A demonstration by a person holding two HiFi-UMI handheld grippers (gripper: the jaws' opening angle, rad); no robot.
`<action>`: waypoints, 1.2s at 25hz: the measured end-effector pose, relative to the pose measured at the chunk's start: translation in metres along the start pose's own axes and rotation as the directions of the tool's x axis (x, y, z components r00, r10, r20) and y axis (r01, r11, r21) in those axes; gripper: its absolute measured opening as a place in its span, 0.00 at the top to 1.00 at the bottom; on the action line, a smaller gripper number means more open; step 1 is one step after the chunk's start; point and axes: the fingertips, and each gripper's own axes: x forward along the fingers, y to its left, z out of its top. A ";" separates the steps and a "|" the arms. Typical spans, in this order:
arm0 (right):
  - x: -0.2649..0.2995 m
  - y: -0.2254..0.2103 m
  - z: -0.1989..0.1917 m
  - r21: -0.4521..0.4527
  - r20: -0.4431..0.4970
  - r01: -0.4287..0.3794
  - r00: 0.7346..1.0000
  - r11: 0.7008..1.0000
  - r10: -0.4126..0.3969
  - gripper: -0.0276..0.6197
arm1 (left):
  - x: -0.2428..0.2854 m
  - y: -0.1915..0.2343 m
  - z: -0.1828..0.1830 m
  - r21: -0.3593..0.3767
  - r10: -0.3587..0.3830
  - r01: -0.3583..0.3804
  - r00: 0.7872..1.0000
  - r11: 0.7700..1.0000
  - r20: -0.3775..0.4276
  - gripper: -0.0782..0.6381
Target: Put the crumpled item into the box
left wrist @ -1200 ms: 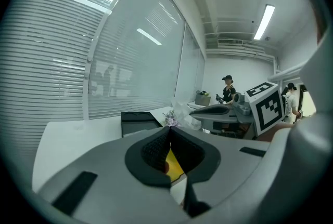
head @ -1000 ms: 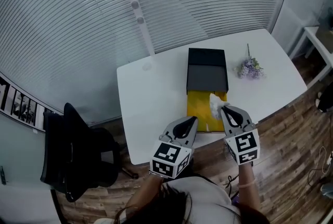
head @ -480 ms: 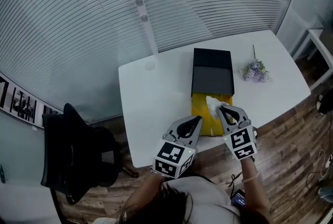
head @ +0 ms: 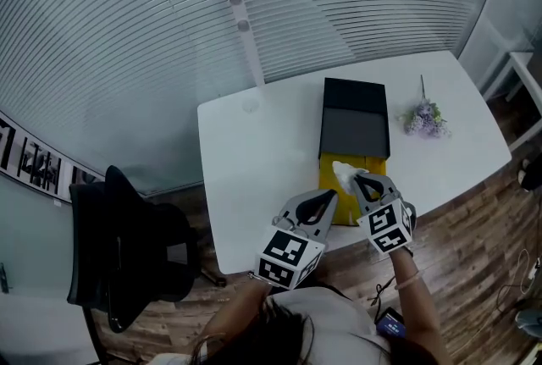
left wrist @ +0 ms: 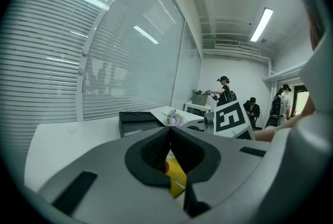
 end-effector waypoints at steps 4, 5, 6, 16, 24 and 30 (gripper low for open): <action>0.016 0.004 -0.012 -0.012 -0.041 -0.026 0.999 1.000 0.025 0.91 | 0.003 0.004 -0.003 0.002 0.005 -0.005 1.000 1.000 -0.007 0.87; 0.019 0.004 -0.014 -0.017 -0.052 -0.031 0.998 0.999 0.030 0.91 | 0.003 0.005 -0.004 0.001 0.006 -0.006 1.000 1.000 -0.007 0.87; 0.022 0.005 -0.017 -0.020 -0.062 -0.036 0.997 0.999 0.035 0.91 | 0.003 0.006 -0.004 -0.001 0.007 -0.007 1.000 1.000 -0.006 0.87; 0.047 0.013 -0.043 -0.028 -0.167 -0.082 0.983 0.996 0.077 0.91 | 0.003 0.015 -0.009 -0.016 0.018 -0.018 1.000 1.000 -0.015 0.87; 0.059 0.016 -0.061 -0.041 -0.249 -0.101 0.965 0.994 0.088 0.91 | 0.002 0.022 -0.015 -0.026 0.032 -0.032 0.999 0.999 -0.025 0.87; 0.065 0.015 -0.070 -0.025 -0.278 -0.095 0.957 0.995 0.084 0.91 | 0.004 0.026 -0.017 -0.035 0.032 -0.033 0.999 0.999 -0.025 0.87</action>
